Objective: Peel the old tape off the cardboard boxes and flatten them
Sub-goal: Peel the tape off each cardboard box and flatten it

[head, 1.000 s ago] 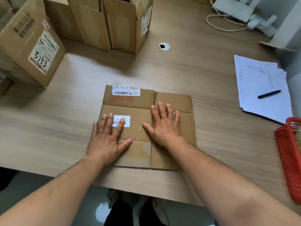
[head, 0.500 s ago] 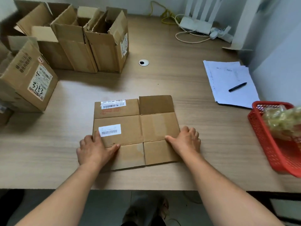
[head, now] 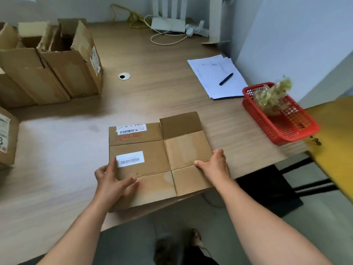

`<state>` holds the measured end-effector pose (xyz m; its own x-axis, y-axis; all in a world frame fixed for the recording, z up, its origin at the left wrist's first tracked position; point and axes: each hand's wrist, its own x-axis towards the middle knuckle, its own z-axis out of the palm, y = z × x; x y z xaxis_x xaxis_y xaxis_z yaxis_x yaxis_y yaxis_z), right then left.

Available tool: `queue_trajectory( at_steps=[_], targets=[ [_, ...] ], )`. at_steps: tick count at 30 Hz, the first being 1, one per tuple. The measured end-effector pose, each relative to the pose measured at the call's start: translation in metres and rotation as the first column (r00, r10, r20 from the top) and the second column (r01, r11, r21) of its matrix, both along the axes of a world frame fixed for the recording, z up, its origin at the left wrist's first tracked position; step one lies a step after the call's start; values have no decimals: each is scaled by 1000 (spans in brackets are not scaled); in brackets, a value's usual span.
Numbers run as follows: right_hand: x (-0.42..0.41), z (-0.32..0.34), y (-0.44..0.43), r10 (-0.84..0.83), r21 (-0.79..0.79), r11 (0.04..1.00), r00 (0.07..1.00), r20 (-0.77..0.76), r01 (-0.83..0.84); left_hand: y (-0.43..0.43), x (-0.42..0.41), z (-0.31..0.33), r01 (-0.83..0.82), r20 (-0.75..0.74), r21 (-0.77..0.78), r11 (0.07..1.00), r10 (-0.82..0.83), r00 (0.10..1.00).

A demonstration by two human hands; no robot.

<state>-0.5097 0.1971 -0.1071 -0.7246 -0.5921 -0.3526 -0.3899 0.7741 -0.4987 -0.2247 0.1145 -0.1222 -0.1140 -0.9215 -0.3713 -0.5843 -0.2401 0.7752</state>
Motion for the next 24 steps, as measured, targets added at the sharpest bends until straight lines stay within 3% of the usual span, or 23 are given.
queue_trajectory(
  at_steps=[3,8,15,24],
  targets=[
    [-13,13,28,-45,-46,998,996,-72,41,8,-22,2,110,97,10,994,-111,989],
    [-43,34,76,-162,-113,983,974,-159,145,22,-68,13,258,98,-94,961,-249,963],
    [-103,60,174,-348,-190,932,906,-242,308,65,-152,37,464,127,-263,846,-446,886],
    [-191,77,362,-591,-316,796,775,-224,516,204,-291,66,637,117,-372,675,-647,753]
  ],
)
